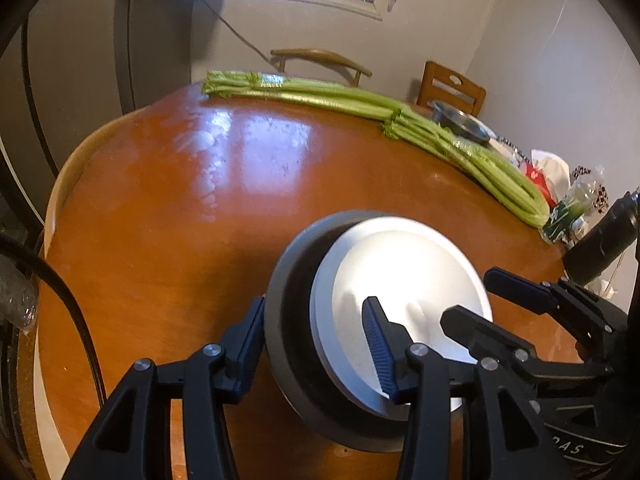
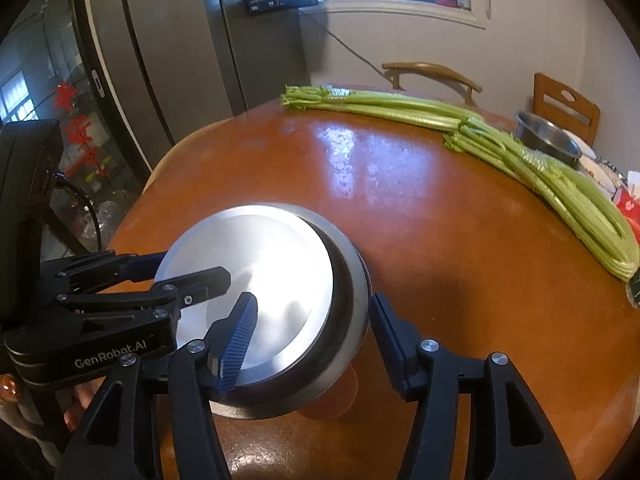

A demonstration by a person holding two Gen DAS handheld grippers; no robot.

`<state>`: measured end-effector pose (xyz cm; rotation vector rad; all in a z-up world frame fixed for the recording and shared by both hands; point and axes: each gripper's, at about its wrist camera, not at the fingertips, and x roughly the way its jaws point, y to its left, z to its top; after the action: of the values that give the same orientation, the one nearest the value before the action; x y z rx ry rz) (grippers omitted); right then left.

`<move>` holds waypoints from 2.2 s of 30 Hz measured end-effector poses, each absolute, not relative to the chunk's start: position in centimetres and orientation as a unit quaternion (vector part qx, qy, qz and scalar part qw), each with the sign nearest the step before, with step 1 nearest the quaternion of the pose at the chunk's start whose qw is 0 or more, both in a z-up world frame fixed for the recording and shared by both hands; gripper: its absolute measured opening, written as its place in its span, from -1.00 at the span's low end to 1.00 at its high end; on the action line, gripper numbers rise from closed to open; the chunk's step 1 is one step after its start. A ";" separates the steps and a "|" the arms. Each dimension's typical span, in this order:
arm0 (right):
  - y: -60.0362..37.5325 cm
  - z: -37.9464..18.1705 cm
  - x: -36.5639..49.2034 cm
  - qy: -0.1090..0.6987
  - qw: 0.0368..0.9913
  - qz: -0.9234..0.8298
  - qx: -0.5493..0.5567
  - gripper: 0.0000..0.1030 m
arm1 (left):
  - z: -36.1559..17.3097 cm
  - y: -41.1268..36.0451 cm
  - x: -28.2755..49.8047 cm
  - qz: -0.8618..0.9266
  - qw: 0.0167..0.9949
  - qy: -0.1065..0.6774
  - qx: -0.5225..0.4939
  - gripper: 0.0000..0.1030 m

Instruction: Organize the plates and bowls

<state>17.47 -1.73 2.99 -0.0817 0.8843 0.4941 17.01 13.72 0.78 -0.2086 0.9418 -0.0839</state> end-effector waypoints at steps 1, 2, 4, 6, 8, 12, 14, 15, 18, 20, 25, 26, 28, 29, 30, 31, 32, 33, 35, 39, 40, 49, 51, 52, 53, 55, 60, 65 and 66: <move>-1.8 3.1 17.4 0.421 0.875 0.235 -0.039 0.19 | 1.0 13.9 16.8 -0.037 0.887 0.449 -0.101 -0.06; -2.0 3.3 17.3 0.418 0.877 0.233 -0.039 0.19 | 1.2 13.9 16.7 -0.035 0.889 0.445 -0.101 -0.06; -2.4 3.6 17.1 0.412 0.881 0.230 -0.036 0.20 | 1.8 14.1 16.2 -0.031 0.894 0.436 -0.103 -0.05; -2.7 3.9 16.8 0.409 0.883 0.227 -0.032 0.20 | 2.2 14.1 15.6 -0.027 0.896 0.430 -0.103 -0.05; -3.1 4.3 16.3 0.402 0.886 0.227 -0.029 0.21 | 2.9 14.0 14.8 -0.022 0.901 0.422 -0.100 -0.05; -3.8 5.0 14.6 0.387 0.894 0.224 -0.027 0.28 | 4.1 13.5 12.7 -0.010 0.911 0.405 -0.083 -0.04; -4.1 5.2 13.4 0.383 0.895 0.228 -0.025 0.30 | 4.5 13.2 11.0 -0.005 0.914 0.397 -0.082 -0.03; -4.1 5.2 12.9 0.381 0.895 0.230 -0.026 0.31 | 4.7 12.9 10.3 -0.003 0.915 0.394 -0.083 -0.02; -4.4 5.1 11.1 0.379 0.895 0.233 -0.030 0.32 | 4.8 11.6 8.0 0.006 0.919 0.389 -0.069 0.03; -4.7 4.9 9.7 0.373 0.898 0.230 -0.034 0.32 | 4.7 10.9 6.8 0.003 0.919 0.388 -0.063 0.16; -5.9 4.5 6.8 0.358 0.907 0.218 -0.037 0.43 | 4.0 9.5 3.6 0.014 0.921 0.384 -0.061 0.19; -6.2 4.4 6.3 0.356 0.908 0.216 -0.038 0.43 | 3.9 9.3 3.0 0.014 0.921 0.383 -0.063 0.19; -6.6 4.0 5.4 0.355 0.909 0.215 -0.037 0.43 | 3.8 8.9 1.8 0.018 0.924 0.376 -0.065 0.19; -6.9 3.8 4.9 0.353 0.910 0.214 -0.035 0.43 | 3.7 8.7 1.3 0.019 0.925 0.374 -0.065 0.19; -7.1 3.7 4.6 0.352 0.911 0.213 -0.033 0.43 | 3.5 8.6 0.7 0.024 0.925 0.374 -0.064 0.19; -7.3 3.4 4.3 0.351 0.911 0.212 -0.032 0.44 | 3.3 8.4 0.4 0.028 0.925 0.374 -0.061 0.20; -7.4 3.2 3.9 0.352 0.911 0.212 -0.032 0.44 | 3.2 8.4 0.2 0.030 0.925 0.374 -0.061 0.20; -7.6 2.9 3.5 0.352 0.911 0.212 -0.032 0.44 | 2.9 8.2 -0.2 0.035 0.925 0.373 -0.060 0.20; -7.9 2.5 2.8 0.352 0.911 0.213 -0.031 0.44 | 2.5 8.1 -0.7 0.040 0.924 0.375 -0.059 0.20; -8.1 1.8 1.8 0.353 0.911 0.212 -0.032 0.44 | 1.7 7.8 -1.4 0.041 0.922 0.381 -0.053 0.20; -8.2 1.7 1.7 0.353 0.911 0.212 -0.031 0.44 | 1.7 7.7 -1.4 0.041 0.922 0.381 -0.052 0.20; -9.2 1.0 1.4 0.355 0.912 0.202 -0.022 0.45 | 1.8 7.3 -1.8 0.039 0.924 0.377 -0.044 0.20; -9.2 0.9 1.3 0.358 0.912 0.202 -0.023 0.45 | 1.7 7.2 -1.7 0.039 0.924 0.378 -0.042 0.20; -9.3 0.8 1.2 0.357 0.912 0.201 -0.023 0.45 | 1.6 7.2 -1.6 0.038 0.924 0.379 -0.042 0.20; -9.3 0.9 1.2 0.357 0.912 0.201 -0.023 0.45 | 1.6 7.2 -1.6 0.038 0.923 0.380 -0.042 0.20; -9.3 0.9 1.1 0.356 0.912 0.201 -0.024 0.45 | 1.5 7.1 -1.5 0.036 0.923 0.380 -0.041 0.20; -9.4 0.9 1.0 0.355 0.914 0.196 -0.023 0.45 | 1.4 7.1 -1.4 0.034 0.923 0.382 -0.040 0.20; -9.3 0.9 1.0 0.357 0.913 0.195 -0.023 0.45 | 1.3 7.0 -1.3 0.036 0.922 0.383 -0.038 0.20; -9.3 0.9 1.0 0.357 0.913 0.195 -0.024 0.45 | 1.3 7.0 -1.3 0.037 0.923 0.382 -0.036 0.20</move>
<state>1.02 -9.30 0.87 -0.0498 0.7355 0.4017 -1.31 7.02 1.32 -0.0741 0.7845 0.0765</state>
